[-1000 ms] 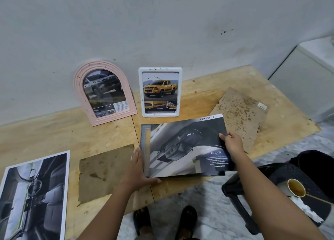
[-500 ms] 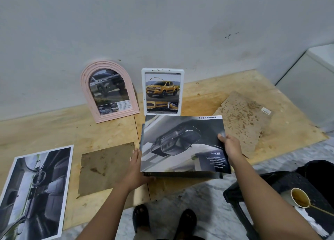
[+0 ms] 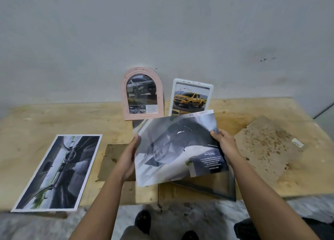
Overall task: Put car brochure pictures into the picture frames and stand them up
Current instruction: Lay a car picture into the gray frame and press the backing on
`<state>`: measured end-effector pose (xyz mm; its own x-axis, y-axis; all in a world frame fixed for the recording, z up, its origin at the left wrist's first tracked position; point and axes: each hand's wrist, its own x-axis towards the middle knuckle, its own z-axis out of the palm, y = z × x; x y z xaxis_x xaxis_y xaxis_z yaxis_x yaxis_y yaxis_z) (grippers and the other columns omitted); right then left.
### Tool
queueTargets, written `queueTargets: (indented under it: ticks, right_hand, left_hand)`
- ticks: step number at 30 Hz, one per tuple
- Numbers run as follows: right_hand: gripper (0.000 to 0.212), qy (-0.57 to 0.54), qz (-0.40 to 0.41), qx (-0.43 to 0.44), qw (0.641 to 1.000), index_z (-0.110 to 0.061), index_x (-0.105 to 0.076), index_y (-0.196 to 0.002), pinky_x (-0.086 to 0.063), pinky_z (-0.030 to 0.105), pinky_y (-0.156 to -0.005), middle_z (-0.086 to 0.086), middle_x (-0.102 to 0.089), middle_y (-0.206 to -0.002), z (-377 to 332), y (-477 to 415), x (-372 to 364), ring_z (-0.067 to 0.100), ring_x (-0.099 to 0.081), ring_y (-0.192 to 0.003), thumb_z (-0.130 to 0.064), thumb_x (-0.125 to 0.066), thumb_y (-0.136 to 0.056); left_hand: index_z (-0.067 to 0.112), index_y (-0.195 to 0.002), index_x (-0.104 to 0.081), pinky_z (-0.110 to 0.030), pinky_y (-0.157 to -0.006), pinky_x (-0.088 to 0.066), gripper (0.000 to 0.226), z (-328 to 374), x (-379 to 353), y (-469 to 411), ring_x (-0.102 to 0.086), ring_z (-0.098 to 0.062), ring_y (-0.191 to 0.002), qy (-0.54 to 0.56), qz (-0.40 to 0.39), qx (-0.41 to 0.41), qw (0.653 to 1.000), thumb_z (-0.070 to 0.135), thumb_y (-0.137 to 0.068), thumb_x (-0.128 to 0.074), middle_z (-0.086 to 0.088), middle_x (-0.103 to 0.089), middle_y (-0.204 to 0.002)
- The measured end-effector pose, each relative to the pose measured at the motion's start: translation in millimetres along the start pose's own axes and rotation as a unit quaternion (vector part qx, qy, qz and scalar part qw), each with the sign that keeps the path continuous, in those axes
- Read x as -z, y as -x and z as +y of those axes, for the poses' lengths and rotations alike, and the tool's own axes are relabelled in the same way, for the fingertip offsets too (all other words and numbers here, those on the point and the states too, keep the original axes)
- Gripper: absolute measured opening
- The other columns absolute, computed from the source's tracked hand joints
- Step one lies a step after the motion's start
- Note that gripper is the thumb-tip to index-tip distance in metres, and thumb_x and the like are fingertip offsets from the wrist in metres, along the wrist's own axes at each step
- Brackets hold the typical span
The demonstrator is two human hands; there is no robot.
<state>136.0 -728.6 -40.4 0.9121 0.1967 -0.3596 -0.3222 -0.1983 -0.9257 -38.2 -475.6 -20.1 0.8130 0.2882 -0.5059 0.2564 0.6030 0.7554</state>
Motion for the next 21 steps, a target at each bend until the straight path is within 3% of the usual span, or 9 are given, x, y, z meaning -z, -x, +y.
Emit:
queueTargets:
  ticks: [3,7,8,11,14,17,21]
  right_hand:
    - [0.020,0.029,-0.085,-0.004,0.996,-0.014,-0.064,-0.101,-0.051,0.042,-0.081,0.012,-0.070,-0.099,-25,-1,-23,0.031,-0.066,-0.088,-0.029,-0.063,-0.087]
    - [0.029,0.065,-0.181,0.006,0.981,-0.013,-0.065,-0.106,-0.052,0.044,-0.085,0.011,-0.072,-0.100,-57,-2,-62,0.030,-0.068,-0.090,-0.022,-0.072,-0.080]
    - [0.029,0.075,-0.194,0.010,0.978,-0.013,-0.065,-0.107,-0.054,0.039,-0.082,0.008,-0.072,-0.097,-64,-1,-76,0.027,-0.069,-0.087,-0.020,-0.071,-0.080]
    - [0.011,0.035,-0.219,0.007,0.975,-0.009,-0.063,-0.096,-0.053,0.020,-0.053,0.004,-0.069,-0.073,-81,7,-120,0.013,-0.066,-0.061,-0.006,-0.063,-0.086]
    - [0.005,-0.021,-0.183,0.037,0.982,-0.008,-0.061,-0.085,-0.049,0.017,-0.046,0.009,-0.063,-0.070,-96,17,-179,0.011,-0.064,-0.055,-0.004,-0.062,-0.086]
    - [0.009,-0.076,-0.174,0.054,0.980,-0.009,-0.060,-0.096,-0.050,0.017,-0.049,0.007,-0.066,-0.078,-105,31,-255,0.009,-0.065,-0.061,-0.005,-0.061,-0.087]
    - [0.016,-0.027,-0.227,0.049,0.972,-0.013,-0.059,-0.101,-0.054,0.023,-0.064,0.005,-0.067,-0.091,-98,62,-371,0.016,-0.066,-0.079,-0.007,-0.062,-0.087]
  left_hand:
    - [0.006,-0.119,-0.060,-0.045,-0.083,-0.054,0.028,7,24,6,-0.066,-0.034,-0.096,-0.012,0.040,-0.044,0.998,0.015,-0.093,-0.053,-0.020,-0.066,-0.111]
    - [0.006,-0.125,-0.056,-0.057,-0.093,-0.046,0.034,16,67,8,-0.062,-0.040,-0.105,0.039,0.112,-0.090,0.989,0.016,-0.093,-0.054,-0.022,-0.064,-0.116]
    - [0.007,-0.126,-0.056,-0.056,-0.095,-0.045,0.034,19,79,7,-0.061,-0.040,-0.106,0.067,0.137,-0.107,0.982,0.015,-0.093,-0.054,-0.021,-0.064,-0.117]
    - [0.007,-0.128,-0.055,-0.055,-0.096,-0.045,0.035,36,114,7,-0.059,-0.038,-0.111,0.154,0.177,-0.133,0.963,0.016,-0.094,-0.052,-0.020,-0.061,-0.122]
    - [0.005,-0.127,-0.056,-0.054,-0.094,-0.047,0.038,61,154,10,-0.059,-0.038,-0.111,0.190,0.193,-0.140,0.953,0.021,-0.093,-0.054,-0.020,-0.061,-0.123]
    - [0.005,-0.127,-0.056,-0.056,-0.098,-0.043,0.039,86,198,13,-0.058,-0.038,-0.113,0.222,0.196,-0.153,0.943,0.022,-0.092,-0.056,-0.020,-0.061,-0.124]
    - [0.001,-0.128,-0.053,-0.051,-0.101,-0.043,0.036,119,269,18,-0.056,-0.035,-0.116,0.222,0.198,-0.168,0.940,0.013,-0.095,-0.050,-0.019,-0.059,-0.126]
